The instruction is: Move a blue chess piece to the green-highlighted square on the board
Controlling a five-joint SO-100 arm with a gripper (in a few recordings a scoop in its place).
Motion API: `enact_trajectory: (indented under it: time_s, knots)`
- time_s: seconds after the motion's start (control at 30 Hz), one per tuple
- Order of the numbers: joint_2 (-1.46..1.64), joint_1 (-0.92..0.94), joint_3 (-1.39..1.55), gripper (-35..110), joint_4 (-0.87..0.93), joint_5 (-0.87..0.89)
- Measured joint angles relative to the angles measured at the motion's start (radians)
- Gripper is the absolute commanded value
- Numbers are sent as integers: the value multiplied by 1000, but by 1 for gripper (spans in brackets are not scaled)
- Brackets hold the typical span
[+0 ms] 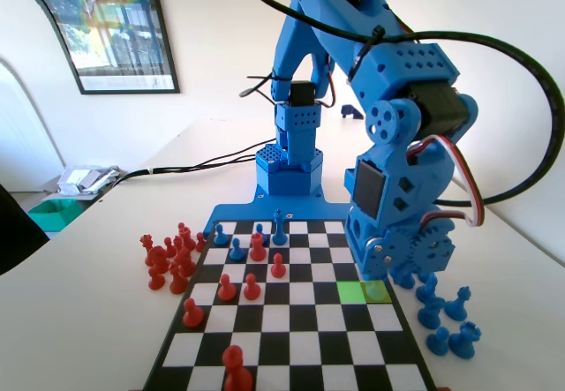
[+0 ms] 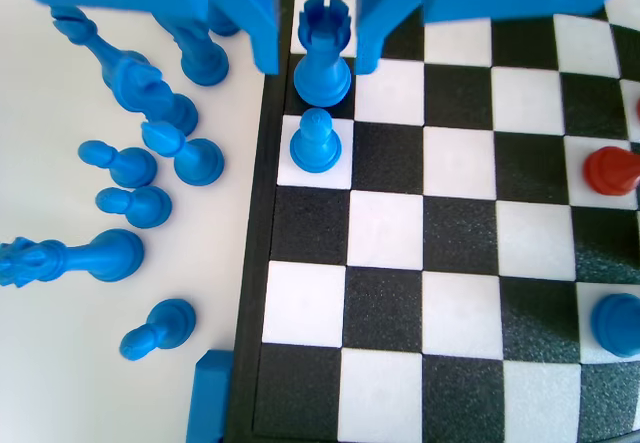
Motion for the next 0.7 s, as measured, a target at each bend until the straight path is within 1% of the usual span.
enact_trajectory:
  time_s: [0.47,0.7]
  knots:
    - [0,23,0,1,-15,-14]
    - [6,63,0,1,6,-28]
